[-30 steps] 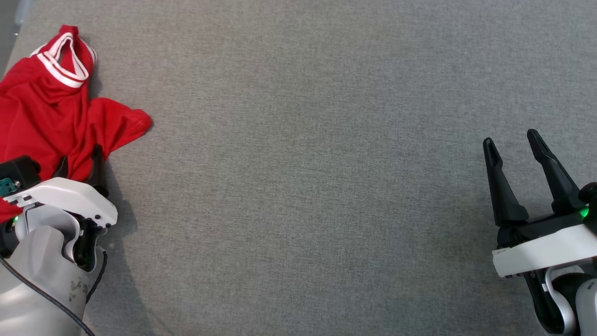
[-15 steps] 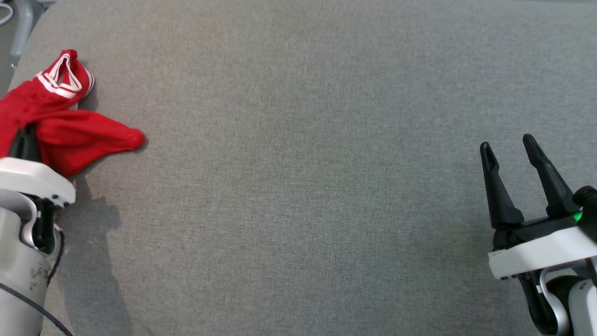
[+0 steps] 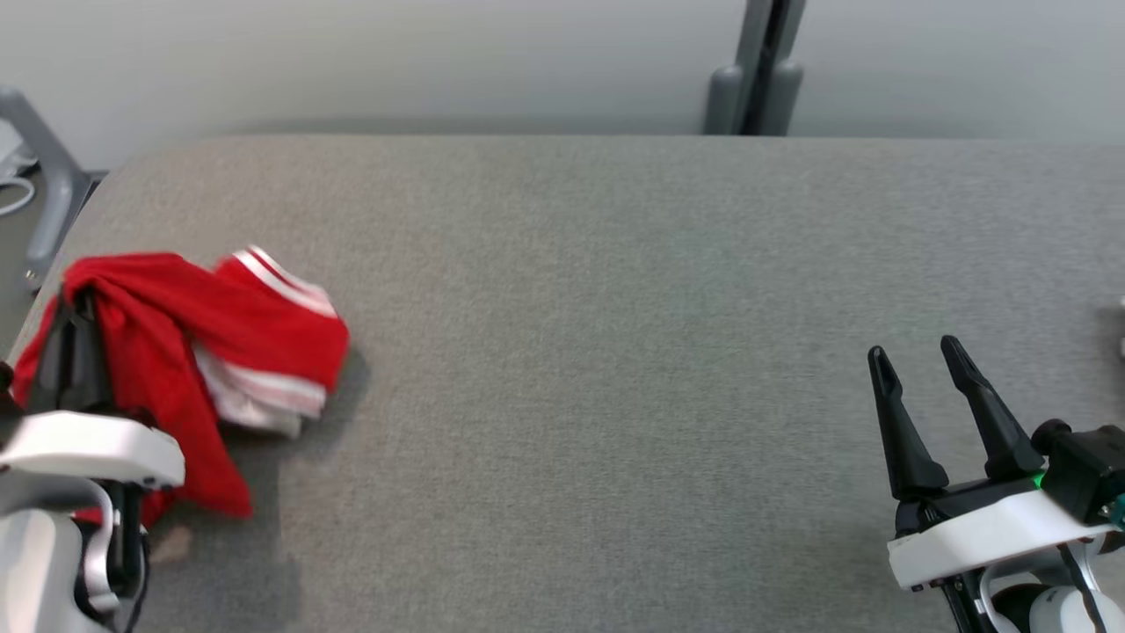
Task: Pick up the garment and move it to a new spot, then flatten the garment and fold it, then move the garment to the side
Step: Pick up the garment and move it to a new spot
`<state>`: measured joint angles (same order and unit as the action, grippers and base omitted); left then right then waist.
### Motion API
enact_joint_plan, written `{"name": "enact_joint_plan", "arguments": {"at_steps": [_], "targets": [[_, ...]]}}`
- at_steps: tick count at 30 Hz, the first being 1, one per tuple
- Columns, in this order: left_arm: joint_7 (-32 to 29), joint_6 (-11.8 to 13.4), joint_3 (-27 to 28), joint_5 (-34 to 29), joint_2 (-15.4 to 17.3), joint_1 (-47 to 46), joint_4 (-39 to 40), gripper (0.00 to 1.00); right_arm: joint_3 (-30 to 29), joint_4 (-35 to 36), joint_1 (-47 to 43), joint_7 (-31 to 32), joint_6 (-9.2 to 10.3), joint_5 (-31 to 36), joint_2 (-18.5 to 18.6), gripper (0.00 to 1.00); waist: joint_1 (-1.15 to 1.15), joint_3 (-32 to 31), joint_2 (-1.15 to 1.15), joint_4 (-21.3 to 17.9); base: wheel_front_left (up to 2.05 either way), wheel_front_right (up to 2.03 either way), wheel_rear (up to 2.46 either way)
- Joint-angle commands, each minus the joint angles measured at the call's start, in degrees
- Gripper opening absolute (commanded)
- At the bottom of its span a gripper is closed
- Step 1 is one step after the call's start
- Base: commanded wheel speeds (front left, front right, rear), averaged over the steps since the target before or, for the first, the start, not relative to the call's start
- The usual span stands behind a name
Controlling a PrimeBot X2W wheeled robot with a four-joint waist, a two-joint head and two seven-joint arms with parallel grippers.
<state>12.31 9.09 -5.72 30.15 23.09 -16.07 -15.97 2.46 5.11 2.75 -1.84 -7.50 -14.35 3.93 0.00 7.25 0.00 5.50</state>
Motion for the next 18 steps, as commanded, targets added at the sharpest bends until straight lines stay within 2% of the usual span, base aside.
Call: {"name": "enact_joint_plan", "arguments": {"at_steps": [1,6,10,15,18], "targets": [[-0.9,1.2,-0.1,-0.5,0.4,2.1,3.5,0.00,0.0,-0.1,-0.7,-0.5,0.02,-0.4,0.0,1.00,0.00,-2.5,0.00,-2.4,0.00,0.00,0.00],[-5.1,4.9,-0.6,-1.3,0.9,9.1,15.9,0.00,-0.2,0.0,-1.7,-0.6,0.02,-0.5,-0.3,1.00,0.00,-4.1,0.00,-4.6,0.00,0.00,0.00],[-7.6,6.6,-1.8,-2.1,0.9,12.5,23.3,0.00,-0.5,0.6,-2.1,-0.4,0.02,-0.4,-0.5,1.00,0.00,-4.5,0.00,-6.1,0.00,0.00,0.00],[-9.4,7.0,-4.1,-3.0,0.5,13.9,27.9,0.00,-0.9,1.2,-2.2,0.0,0.02,-0.2,-0.6,1.00,0.00,-4.0,0.00,-8.2,0.00,0.00,0.00],[-10.4,6.0,-6.7,-3.3,-0.2,13.6,29.3,0.00,-1.3,1.8,-1.6,0.0,0.02,0.0,-0.7,1.00,0.00,-2.9,0.00,-10.6,0.00,0.00,0.00]]}}
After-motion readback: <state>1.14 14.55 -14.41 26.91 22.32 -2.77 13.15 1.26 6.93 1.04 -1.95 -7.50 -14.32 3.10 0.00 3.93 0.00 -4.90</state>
